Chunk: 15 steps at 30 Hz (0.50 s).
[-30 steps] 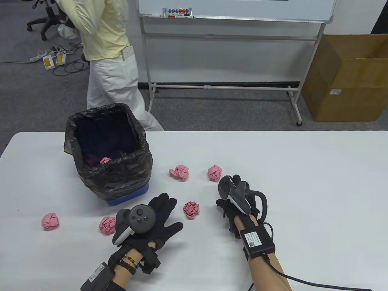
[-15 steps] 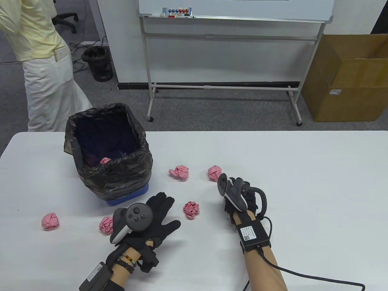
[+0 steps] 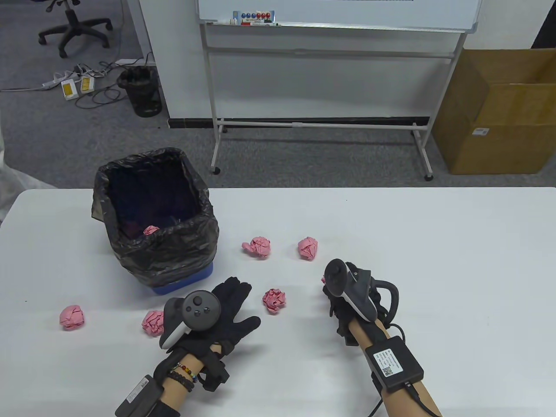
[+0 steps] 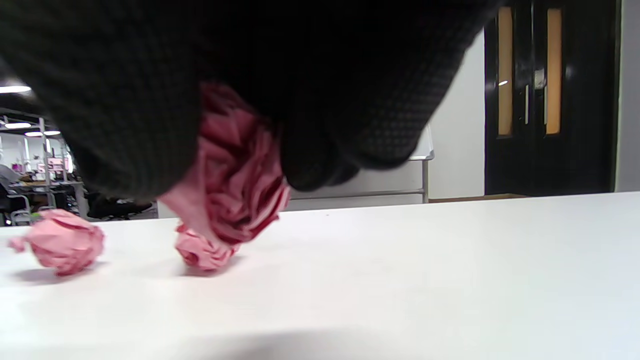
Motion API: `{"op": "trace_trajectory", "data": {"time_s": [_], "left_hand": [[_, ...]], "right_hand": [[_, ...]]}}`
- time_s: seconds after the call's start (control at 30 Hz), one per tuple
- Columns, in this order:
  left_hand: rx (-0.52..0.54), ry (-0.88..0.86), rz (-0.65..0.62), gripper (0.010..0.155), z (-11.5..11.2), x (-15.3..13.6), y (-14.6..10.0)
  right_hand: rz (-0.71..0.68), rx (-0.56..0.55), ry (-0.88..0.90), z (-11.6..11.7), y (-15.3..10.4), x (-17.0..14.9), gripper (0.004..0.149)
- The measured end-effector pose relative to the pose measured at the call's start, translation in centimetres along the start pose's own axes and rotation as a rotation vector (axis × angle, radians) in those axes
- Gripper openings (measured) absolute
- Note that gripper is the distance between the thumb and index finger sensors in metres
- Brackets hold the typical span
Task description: Toss crumpled papers into recycling bin
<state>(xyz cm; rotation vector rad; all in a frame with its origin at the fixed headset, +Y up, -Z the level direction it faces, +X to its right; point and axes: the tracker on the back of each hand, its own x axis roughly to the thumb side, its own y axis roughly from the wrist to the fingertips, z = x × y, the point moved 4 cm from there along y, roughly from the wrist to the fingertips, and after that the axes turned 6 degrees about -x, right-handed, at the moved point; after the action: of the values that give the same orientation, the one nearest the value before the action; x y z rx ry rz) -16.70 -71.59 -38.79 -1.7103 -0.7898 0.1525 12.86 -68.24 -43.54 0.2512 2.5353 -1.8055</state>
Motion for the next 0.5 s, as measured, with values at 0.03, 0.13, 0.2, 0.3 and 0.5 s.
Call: {"op": "trace_trajectory", "data": {"time_s": [0.03,0.13,0.2,0.3,0.5], "left_hand": [[-0.003,-0.012,-0.006,0.087,0.0,0.1,0.0],[-0.026,-0.046,-0.017,0.088,-0.2,0.1,0.1],[-0.05,-0.1,-0.02,0.089,-0.4,0.0,0.2],[-0.083,-0.197,-0.022,0.089,-0.7,-0.4,0.3],[-0.159,-0.348,-0.048,0.089,-1.2,-0.6,0.7]], "right_hand": [[-0.005,-0.004,0.021,-0.4,-0.4,0.0,0.064],[-0.015,0.005,0.087,-1.3,-1.6,0.0,0.064],[-0.024,0.027,0.142,-1.6,-2.3,0.1,0.064],[-0.041,0.057,0.231,-1.9,-3.5,0.7,0.064],[-0.131,0.056,0.403,-2.2,-6.0,2.8,0.065]]}}
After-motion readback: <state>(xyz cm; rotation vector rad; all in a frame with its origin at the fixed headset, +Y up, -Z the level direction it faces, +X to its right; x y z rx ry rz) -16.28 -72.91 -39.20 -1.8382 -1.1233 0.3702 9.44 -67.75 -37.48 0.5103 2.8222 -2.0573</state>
